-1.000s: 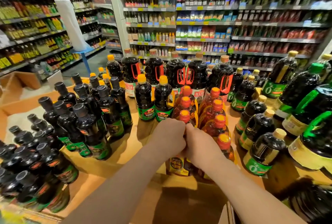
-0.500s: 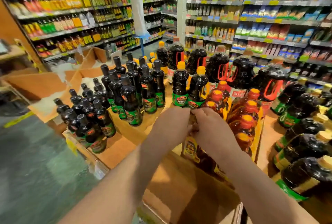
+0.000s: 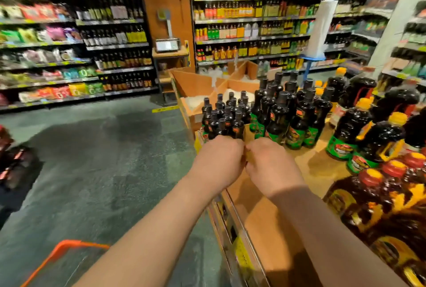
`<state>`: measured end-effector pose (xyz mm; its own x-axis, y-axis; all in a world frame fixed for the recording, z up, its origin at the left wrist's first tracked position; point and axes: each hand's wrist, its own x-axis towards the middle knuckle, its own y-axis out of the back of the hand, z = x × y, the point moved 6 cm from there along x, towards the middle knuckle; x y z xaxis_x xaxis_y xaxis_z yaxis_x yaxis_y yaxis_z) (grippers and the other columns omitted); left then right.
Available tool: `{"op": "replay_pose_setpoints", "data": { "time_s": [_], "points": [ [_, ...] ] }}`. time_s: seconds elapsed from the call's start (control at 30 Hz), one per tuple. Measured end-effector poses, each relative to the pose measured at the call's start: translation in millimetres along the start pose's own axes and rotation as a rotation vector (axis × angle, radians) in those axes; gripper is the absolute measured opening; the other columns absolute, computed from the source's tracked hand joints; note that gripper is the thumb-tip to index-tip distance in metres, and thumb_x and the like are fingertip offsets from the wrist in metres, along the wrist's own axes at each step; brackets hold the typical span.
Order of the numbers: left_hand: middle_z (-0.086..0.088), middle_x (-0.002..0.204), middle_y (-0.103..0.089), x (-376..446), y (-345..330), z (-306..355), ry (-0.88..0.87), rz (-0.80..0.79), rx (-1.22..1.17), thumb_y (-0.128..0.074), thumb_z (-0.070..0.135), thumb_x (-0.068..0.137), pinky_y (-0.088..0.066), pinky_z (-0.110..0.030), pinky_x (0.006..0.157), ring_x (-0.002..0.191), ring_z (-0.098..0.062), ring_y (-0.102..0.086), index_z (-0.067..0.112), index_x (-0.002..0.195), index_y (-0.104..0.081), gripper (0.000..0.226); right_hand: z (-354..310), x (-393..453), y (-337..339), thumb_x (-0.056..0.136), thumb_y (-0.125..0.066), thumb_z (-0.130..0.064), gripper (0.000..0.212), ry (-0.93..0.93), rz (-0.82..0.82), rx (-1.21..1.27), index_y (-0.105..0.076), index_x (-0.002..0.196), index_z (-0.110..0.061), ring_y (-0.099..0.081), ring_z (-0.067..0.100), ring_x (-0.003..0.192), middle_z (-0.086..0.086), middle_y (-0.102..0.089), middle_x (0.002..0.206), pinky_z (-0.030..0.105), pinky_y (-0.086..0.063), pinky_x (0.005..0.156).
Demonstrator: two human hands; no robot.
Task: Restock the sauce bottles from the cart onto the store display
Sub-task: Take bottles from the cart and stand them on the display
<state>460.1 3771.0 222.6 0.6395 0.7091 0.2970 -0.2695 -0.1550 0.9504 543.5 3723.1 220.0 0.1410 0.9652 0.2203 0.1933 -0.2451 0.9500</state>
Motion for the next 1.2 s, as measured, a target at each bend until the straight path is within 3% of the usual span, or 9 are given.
{"op": "replay_pose_setpoints", "data": {
  "time_s": [0.1,0.27,0.53,0.63,0.87,1.03,1.2],
  "points": [
    [-0.011,0.091,-0.065,-48,14,-40,0.132,0.0,0.029,-0.054,0.026,0.091,-0.047,-0.038,0.065,0.087,-0.034,-0.063,0.014,0.098,-0.065,0.018,-57,-5,-10,0.087,-0.052,-0.01,0.027,0.134,-0.025,0.04,-0.059,0.113,-0.016,-0.054,0.025,0.107,0.003,-0.055,0.111,0.035,-0.046,0.079],
    [-0.011,0.097,-0.068,-158,42,-106,0.373,-0.024,0.12,-0.055,0.03,0.089,-0.048,-0.039,0.072,0.095,-0.034,-0.063,0.017,0.101,-0.065,0.02,-168,-39,-43,0.084,-0.054,-0.012,0.031,0.387,-0.13,0.11,-0.059,0.114,-0.016,-0.053,0.027,0.11,0.006,-0.057,0.113,0.037,-0.046,0.086],
    [-0.011,0.089,-0.068,-342,76,-162,0.757,-0.004,0.195,-0.056,0.032,0.088,-0.04,-0.036,0.062,0.089,-0.034,-0.063,0.015,0.088,-0.066,0.02,-320,-126,-99,0.072,-0.058,-0.008,0.017,0.748,-0.208,0.225,-0.06,0.088,-0.014,-0.059,0.035,0.095,0.011,-0.061,0.093,0.044,-0.051,0.077],
    [-0.01,0.087,-0.066,-402,86,-173,0.899,-0.007,0.191,-0.054,0.032,0.089,-0.037,-0.035,0.06,0.085,-0.033,-0.062,0.014,0.086,-0.064,0.02,-363,-157,-114,0.076,-0.059,-0.013,0.017,0.886,-0.259,0.216,-0.062,0.092,-0.017,-0.058,0.032,0.098,0.008,-0.063,0.095,0.042,-0.05,0.079],
    [-0.006,0.081,-0.062,-520,98,-187,1.172,0.017,0.203,-0.054,0.033,0.093,-0.051,-0.039,0.065,0.079,-0.029,-0.061,0.015,0.089,-0.063,0.021,-436,-216,-143,0.092,-0.056,-0.029,0.03,1.117,-0.37,0.251,-0.062,0.121,-0.024,-0.054,0.021,0.115,-0.002,-0.062,0.119,0.038,-0.049,0.087],
    [-0.006,0.089,-0.065,-579,79,-191,1.326,-0.006,0.164,-0.056,0.031,0.091,-0.052,-0.038,0.067,0.086,-0.03,-0.063,0.016,0.102,-0.065,0.021,-466,-249,-179,0.094,-0.054,-0.032,0.031,1.216,-0.466,0.232,-0.061,0.124,-0.027,-0.05,0.017,0.12,-0.006,-0.061,0.123,0.037,-0.048,0.091],
    [-0.007,0.088,-0.066,-619,52,-206,1.445,0.026,0.133,-0.055,0.029,0.088,-0.047,-0.037,0.068,0.088,-0.03,-0.062,0.015,0.094,-0.066,0.018,-490,-268,-222,0.094,-0.054,-0.029,0.027,1.283,-0.552,0.211,-0.063,0.119,-0.026,-0.05,0.019,0.118,-0.004,-0.064,0.117,0.038,-0.049,0.086]
  ]
}}
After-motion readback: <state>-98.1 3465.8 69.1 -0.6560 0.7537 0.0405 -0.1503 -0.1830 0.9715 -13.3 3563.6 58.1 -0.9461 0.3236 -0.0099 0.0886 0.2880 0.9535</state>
